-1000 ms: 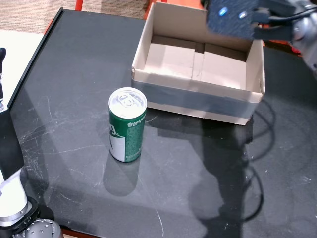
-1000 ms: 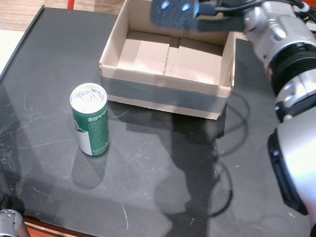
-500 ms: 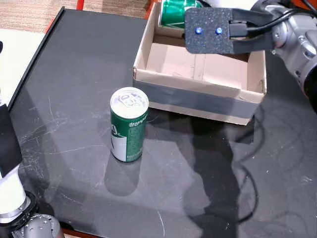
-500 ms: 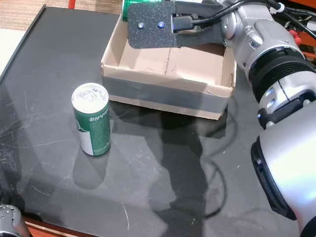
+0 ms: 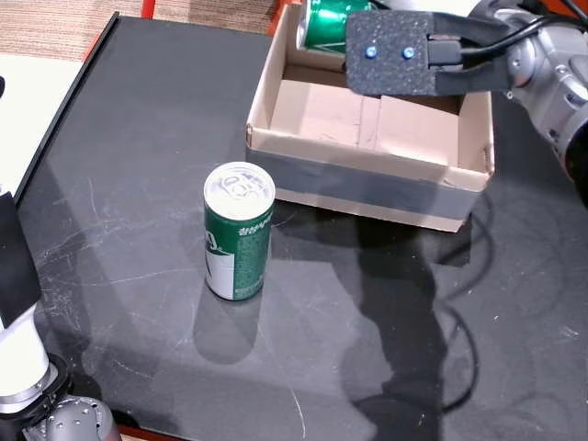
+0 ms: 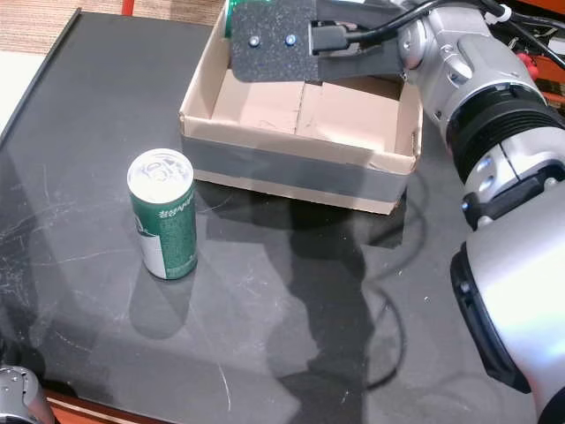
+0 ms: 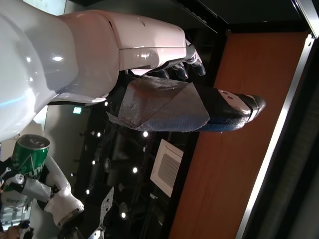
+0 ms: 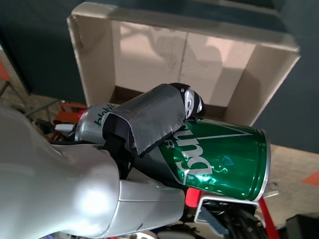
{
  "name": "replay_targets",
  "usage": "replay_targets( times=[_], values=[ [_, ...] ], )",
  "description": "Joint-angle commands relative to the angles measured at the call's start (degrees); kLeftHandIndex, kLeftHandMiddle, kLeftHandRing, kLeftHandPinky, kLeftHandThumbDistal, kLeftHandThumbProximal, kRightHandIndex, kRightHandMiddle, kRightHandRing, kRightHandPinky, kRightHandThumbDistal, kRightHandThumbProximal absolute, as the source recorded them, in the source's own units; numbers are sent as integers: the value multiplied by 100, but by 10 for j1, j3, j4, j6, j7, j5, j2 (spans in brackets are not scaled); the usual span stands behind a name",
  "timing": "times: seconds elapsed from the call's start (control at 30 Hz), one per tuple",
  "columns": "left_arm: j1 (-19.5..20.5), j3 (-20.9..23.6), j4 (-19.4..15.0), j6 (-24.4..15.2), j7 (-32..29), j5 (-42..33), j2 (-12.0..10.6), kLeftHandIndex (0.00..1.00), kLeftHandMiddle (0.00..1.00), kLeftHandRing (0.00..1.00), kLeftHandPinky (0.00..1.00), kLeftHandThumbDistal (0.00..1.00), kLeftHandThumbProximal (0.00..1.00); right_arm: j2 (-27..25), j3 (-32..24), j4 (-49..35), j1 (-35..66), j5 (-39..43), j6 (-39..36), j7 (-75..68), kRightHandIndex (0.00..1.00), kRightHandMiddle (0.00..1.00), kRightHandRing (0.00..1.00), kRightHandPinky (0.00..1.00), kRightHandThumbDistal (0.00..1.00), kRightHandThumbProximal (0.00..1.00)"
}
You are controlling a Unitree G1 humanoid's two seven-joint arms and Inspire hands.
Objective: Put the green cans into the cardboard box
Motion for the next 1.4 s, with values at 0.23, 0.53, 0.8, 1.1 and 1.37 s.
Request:
replay_targets(
  times=[0.23, 0.53, 0.8, 1.1, 1.37],
  values=[
    [24, 0, -5, 6, 8, 7, -50, 86, 91, 91, 93, 72, 85, -23, -14, 2, 2, 23, 7, 41, 76, 86, 90, 90, 92, 58],
    [20, 3, 1, 21, 5, 6, -45, 88, 90, 91, 92, 70, 83, -19, -17, 2, 0, 36, 30, 56, 75, 85, 91, 92, 100, 52],
    [18, 6, 3, 14, 3, 6, -45, 88, 90, 91, 93, 65, 83, -19, -24, 1, 1, 49, 28, 59, 77, 87, 92, 92, 100, 53],
    [15, 10, 5, -4, 1, 3, -47, 85, 90, 91, 94, 66, 81, -37, -191, -74, 134, 252, -282, 66, 76, 78, 80, 81, 100, 65],
    [24, 10, 17, 21, -1, 3, -32, 88, 90, 91, 93, 67, 82, -27, -212, -417, 474, 572, -687, 59, 65, 67, 69, 76, 73, 59]
  ],
)
